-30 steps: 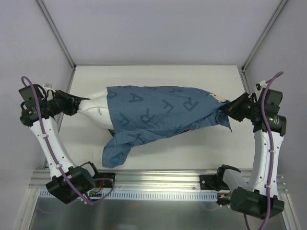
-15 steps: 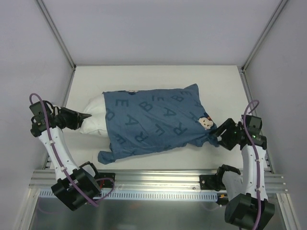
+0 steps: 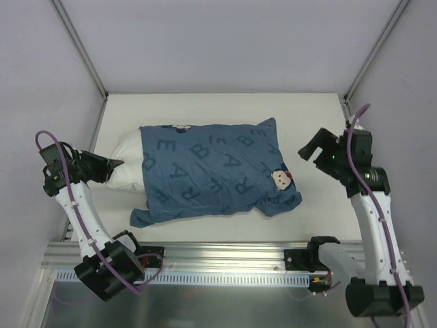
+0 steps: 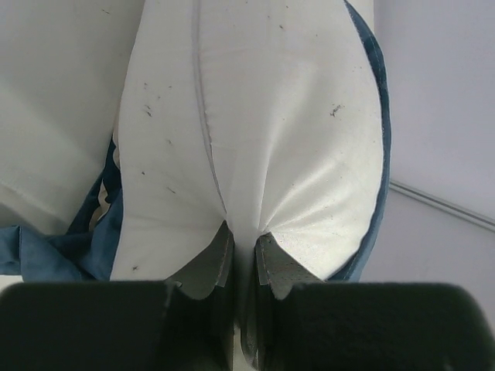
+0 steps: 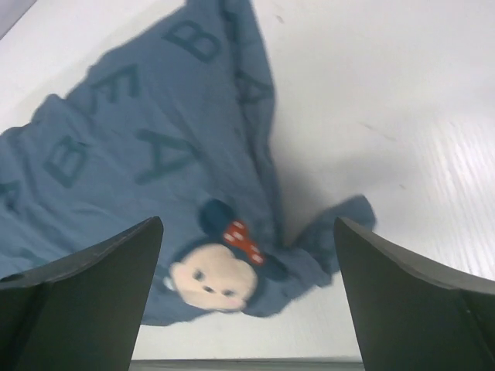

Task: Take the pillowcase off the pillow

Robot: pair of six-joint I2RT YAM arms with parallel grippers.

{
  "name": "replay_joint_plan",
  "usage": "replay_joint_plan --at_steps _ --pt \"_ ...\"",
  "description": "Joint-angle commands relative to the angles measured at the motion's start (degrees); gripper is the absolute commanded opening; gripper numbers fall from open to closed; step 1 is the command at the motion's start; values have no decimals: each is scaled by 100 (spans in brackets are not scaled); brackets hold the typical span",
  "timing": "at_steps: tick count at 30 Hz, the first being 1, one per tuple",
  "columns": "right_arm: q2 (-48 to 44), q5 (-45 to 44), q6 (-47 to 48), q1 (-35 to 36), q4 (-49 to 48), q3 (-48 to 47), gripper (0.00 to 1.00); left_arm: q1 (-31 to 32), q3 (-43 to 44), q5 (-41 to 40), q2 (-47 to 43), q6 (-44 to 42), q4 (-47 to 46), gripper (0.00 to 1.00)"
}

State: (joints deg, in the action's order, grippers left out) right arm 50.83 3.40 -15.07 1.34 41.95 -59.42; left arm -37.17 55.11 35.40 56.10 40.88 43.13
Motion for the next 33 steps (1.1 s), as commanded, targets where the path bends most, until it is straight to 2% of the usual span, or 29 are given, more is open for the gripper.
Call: replay_joint_plan --at_steps 1,2,3,5,6,7,8,10,11,12,13,14,16,17,18,19,20,21,23,26,33 --pt "1215 309 -111 497 -627 -911 96 43 96 72 -73 -159 -341 0" --pt "2072 606 -49 707 -505 -1236 96 78 122 160 58 -212 -341 0" --pt "2507 644 4 831 -382 -1952 96 217 175 352 146 -317 -341 0" --pt "3515 496 92 1112 -162 -2502 96 437 184 476 357 -379 -341 0" --pt "3774 443 118 1392 -153 -2696 96 586 193 381 393 -397 -332 0" --pt "4003 355 301 1551 -74 -3115 97 1006 167 276 402 -362 -341 0" --pt "4370 -46 425 1945 127 -3302 97 1262 167 118 376 -327 -341 0" --pt "4672 -304 654 2272 312 -3680 98 1815 149 -320 332 -213 -341 0" --pt "4882 -287 794 2422 392 -3726 91 2297 114 -375 254 -178 -332 0" --pt "4936 -218 813 2441 436 -3726 82 2476 9 -376 183 -151 -332 0" --pt "4945 -165 813 2432 428 -3665 67 2625 -70 -358 104 -151 -332 0" --pt "4911 -182 813 2432 349 -3386 45 2766 -167 -332 -149 -160 -323 0" --pt "4657 -269 821 2414 174 -3007 23 2794 -439 -148 -440 -265 -280 0" --pt "4534 -304 830 2414 112 -2597 11 2794 -483 -121 -694 -326 -227 7" --pt "4411 -366 917 2432 94 -2427 3 2803 -449 -156 -810 -457 -122 47" --pt "4140 -627 962 2467 102 -2277 1 2794 -388 -191 -880 -554 96 73" --pt "3998 -1187 1023 2650 224 -2154 1 2794 -283 -435 -985 -633 238 89" --pt "3848 -1471 1180 2756 225 -1892 1 2794 5 -585 -995 -808 370 99" --pt "3435 -1649 1252 2906 121 -1618 1 2803 349 -1188 -908 -898 652 99" --pt "2855 -1230 1393 2933 -423 -951 1 2794 939 -1850 -584 -828 670 99" --pt "2309 -1148 1261 2994 -733 -316 1 2794 1599 -2105 761 -520 494 99"
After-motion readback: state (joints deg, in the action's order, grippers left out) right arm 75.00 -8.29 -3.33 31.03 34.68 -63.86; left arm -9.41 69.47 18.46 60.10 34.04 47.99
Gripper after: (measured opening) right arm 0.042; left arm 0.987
